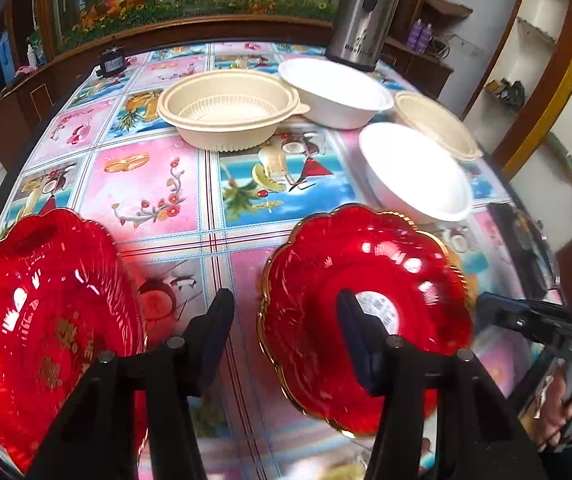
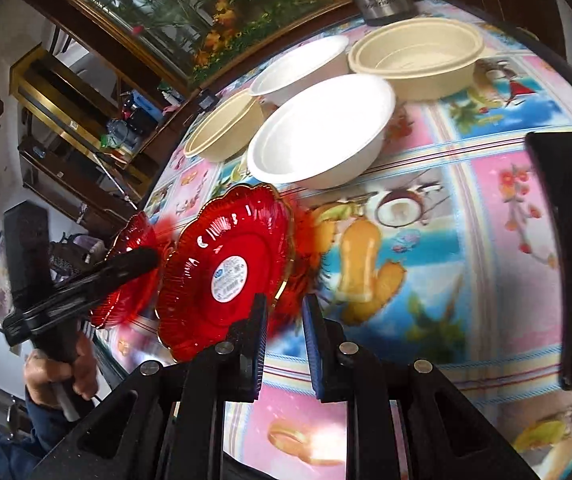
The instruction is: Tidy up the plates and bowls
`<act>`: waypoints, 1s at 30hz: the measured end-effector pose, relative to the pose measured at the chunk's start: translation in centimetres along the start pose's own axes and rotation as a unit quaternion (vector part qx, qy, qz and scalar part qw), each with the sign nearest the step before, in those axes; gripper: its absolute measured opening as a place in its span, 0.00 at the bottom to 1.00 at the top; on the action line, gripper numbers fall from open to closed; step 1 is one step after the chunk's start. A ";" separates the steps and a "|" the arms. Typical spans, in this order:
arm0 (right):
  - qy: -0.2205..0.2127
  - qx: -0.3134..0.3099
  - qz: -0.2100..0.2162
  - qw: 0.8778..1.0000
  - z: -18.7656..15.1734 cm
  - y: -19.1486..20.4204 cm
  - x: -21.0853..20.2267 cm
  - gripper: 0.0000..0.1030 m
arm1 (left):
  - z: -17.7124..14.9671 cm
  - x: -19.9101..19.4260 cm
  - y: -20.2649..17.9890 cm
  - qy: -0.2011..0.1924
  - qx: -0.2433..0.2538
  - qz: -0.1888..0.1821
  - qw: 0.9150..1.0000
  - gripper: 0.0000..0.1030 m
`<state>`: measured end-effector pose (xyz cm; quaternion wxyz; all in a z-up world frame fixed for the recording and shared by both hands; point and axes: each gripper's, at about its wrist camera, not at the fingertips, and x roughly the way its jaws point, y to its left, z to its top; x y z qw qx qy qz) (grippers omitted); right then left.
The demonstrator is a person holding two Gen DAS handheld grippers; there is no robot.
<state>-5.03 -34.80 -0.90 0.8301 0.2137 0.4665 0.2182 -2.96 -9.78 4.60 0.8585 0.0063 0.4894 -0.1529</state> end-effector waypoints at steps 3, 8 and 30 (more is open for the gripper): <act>0.004 -0.005 0.002 1.000 0.1 0.4 0.4 0.19 | 0.0 1.3 0.3 0.016 -0.001 0.008 1.000 0.48; 0.019 -0.004 -0.006 1.000 -0.2 0.1 1.7 0.19 | -0.5 2.1 -0.5 0.022 0.016 -0.005 1.000 0.24; -0.022 -0.051 -0.038 0.998 -0.3 2.5 0.0 0.21 | -1.6 -2.2 -1.5 -0.028 0.022 -0.026 0.999 0.25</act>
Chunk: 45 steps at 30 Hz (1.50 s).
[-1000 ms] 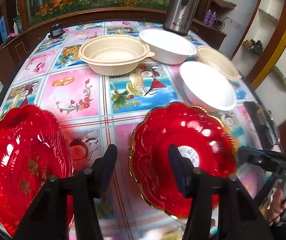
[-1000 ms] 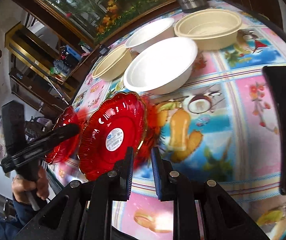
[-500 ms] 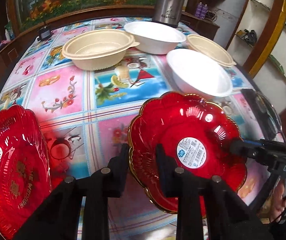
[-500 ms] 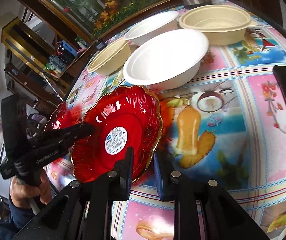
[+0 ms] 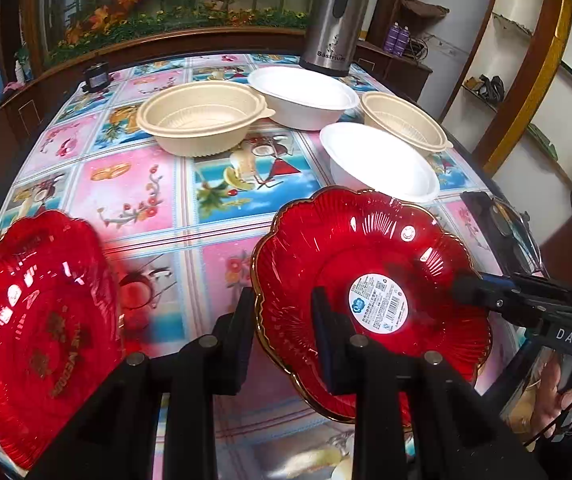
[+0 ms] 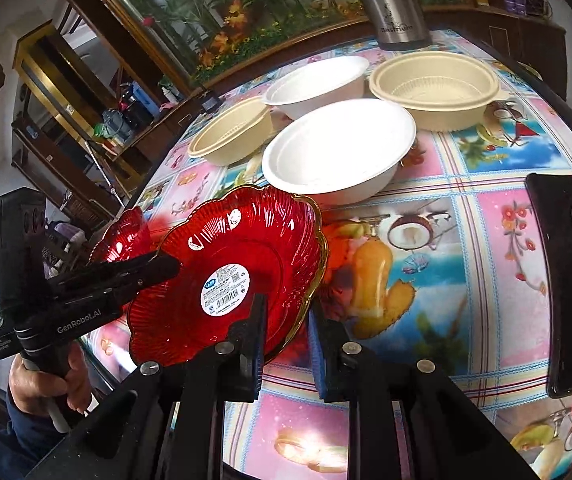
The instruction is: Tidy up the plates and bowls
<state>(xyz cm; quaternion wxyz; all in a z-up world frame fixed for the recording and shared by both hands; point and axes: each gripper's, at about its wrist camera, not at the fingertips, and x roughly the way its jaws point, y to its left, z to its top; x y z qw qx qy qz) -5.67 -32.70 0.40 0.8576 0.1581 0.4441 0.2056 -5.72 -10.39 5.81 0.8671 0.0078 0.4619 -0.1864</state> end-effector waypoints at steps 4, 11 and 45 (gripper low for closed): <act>0.001 -0.012 0.006 1.000 0.3 1.1 0.1 0.21 | -0.4 -1.7 1.1 -0.016 -0.011 0.002 1.000 0.25; -0.003 -0.055 0.024 0.998 2.0 5.4 0.3 0.21 | -1.1 -5.0 4.7 -0.048 -0.046 0.018 0.998 0.28; 0.120 -0.195 0.041 0.973 3.4 21.3 17.0 0.31 | -6.3 -7.4 21.4 -0.048 -0.206 0.090 0.973 0.53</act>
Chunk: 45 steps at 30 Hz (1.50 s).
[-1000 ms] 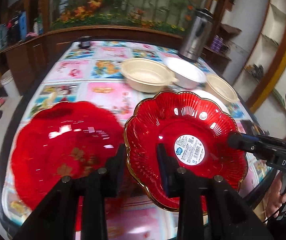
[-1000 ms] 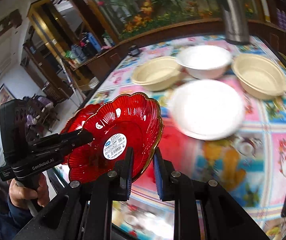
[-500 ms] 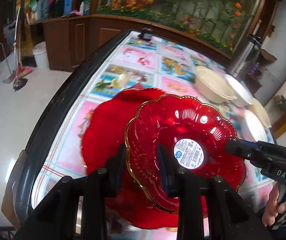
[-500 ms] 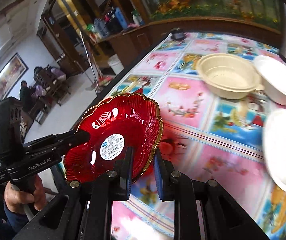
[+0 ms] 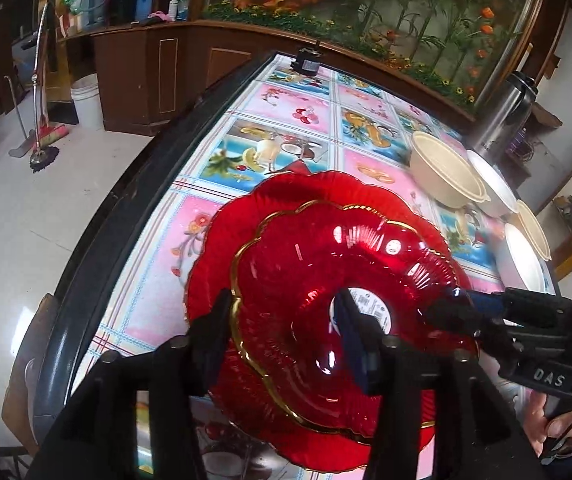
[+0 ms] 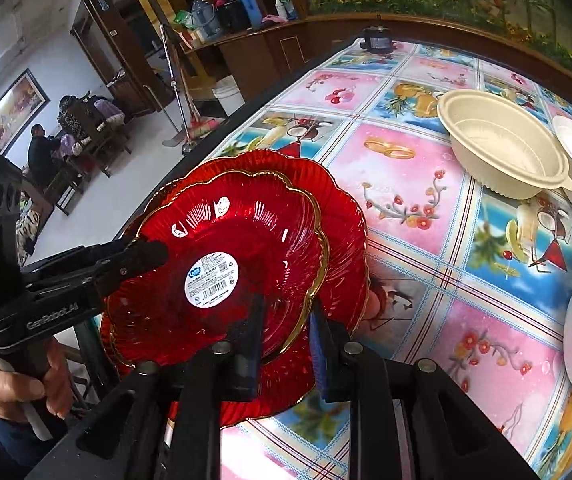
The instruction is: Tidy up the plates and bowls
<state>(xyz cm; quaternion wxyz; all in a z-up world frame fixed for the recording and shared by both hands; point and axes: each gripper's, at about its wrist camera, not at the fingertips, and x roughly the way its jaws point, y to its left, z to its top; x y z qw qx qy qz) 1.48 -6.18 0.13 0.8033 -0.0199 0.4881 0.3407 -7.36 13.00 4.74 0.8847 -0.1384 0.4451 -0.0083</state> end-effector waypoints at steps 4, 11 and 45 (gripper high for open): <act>-0.002 -0.004 0.006 1.000 0.0 0.5 0.0 0.45 | -0.1 0.1 -0.5 0.003 0.005 0.000 1.000 0.56; -0.003 0.011 0.028 1.000 -0.4 0.4 -0.7 0.55 | -0.2 -0.2 -1.0 0.002 0.007 -0.004 1.000 0.70; -0.066 0.153 -0.089 0.982 -4.4 -17.2 -9.8 0.68 | -1.7 -2.9 -11.5 -0.004 0.122 -0.072 0.990 0.78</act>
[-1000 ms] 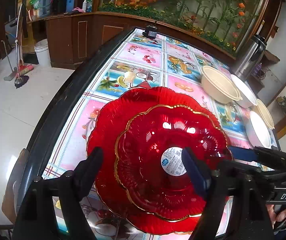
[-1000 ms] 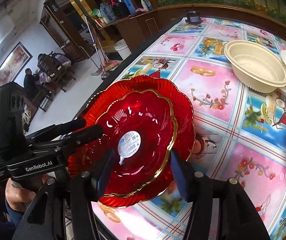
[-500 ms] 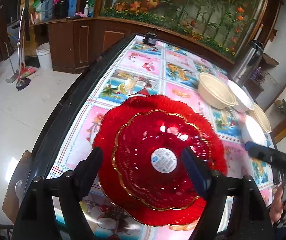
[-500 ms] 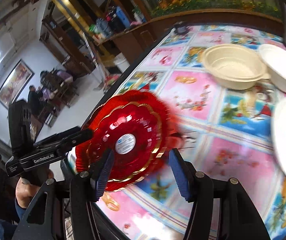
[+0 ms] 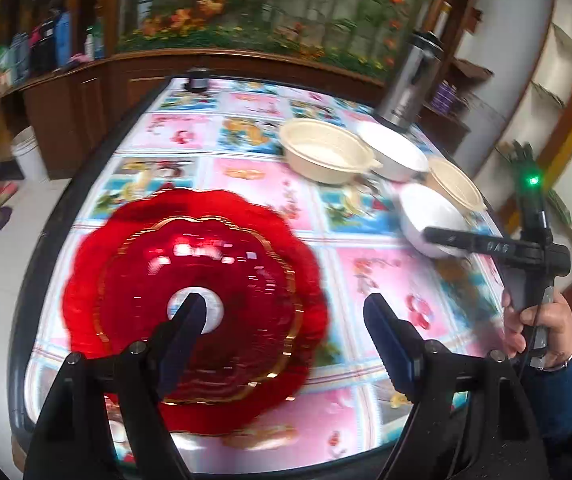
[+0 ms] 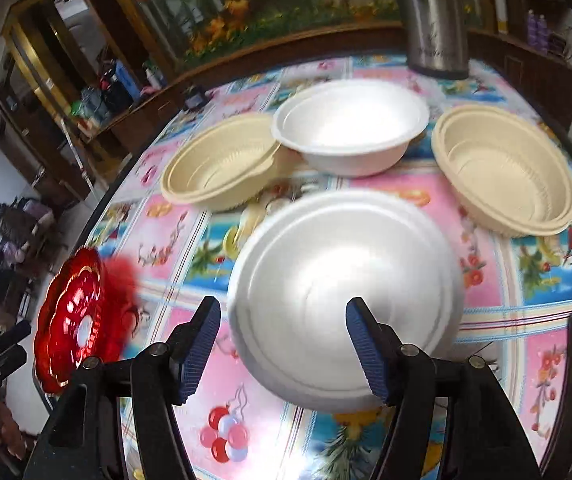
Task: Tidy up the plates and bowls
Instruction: 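Move the left gripper to the white foam plate and grasp its rim, then carry the white plate onto the red plates and open the left gripper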
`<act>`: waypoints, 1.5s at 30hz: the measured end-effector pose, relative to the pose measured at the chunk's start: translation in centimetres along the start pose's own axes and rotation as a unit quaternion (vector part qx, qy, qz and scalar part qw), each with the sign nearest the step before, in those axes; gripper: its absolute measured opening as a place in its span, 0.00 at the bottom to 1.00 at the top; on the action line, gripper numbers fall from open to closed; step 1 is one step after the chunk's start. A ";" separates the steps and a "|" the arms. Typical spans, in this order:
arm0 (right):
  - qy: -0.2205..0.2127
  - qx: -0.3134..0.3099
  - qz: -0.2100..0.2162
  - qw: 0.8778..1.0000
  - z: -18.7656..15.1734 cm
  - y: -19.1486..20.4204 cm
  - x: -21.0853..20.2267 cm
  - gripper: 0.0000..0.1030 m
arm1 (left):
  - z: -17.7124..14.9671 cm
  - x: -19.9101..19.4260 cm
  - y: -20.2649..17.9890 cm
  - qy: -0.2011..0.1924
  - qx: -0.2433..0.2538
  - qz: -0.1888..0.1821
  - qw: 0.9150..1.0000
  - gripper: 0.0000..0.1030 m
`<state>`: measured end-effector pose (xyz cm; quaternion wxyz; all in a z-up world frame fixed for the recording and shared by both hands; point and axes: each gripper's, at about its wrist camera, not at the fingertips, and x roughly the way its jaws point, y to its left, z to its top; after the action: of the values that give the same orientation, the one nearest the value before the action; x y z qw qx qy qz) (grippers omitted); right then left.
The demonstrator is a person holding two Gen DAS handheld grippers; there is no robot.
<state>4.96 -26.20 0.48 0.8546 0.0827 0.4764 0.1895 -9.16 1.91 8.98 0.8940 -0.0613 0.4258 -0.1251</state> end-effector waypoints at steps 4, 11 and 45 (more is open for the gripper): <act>0.029 -0.028 0.051 0.998 -2.6 1.8 -0.9 0.68 | 0.0 0.4 -1.8 0.008 0.020 -0.012 1.000 0.78; 0.005 -0.039 0.134 0.990 -7.1 1.9 -6.9 0.68 | 0.4 1.3 -4.5 0.023 0.034 -0.051 0.998 0.78; -0.071 0.090 0.065 0.991 -9.2 -5.2 -7.5 0.16 | 0.5 10.3 -13.6 0.062 0.073 -0.079 0.992 0.16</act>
<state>-5.06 -34.30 -0.22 0.8612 0.2036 0.4231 0.1948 -4.86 -14.02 4.53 0.8552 -0.0209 0.4642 -0.2295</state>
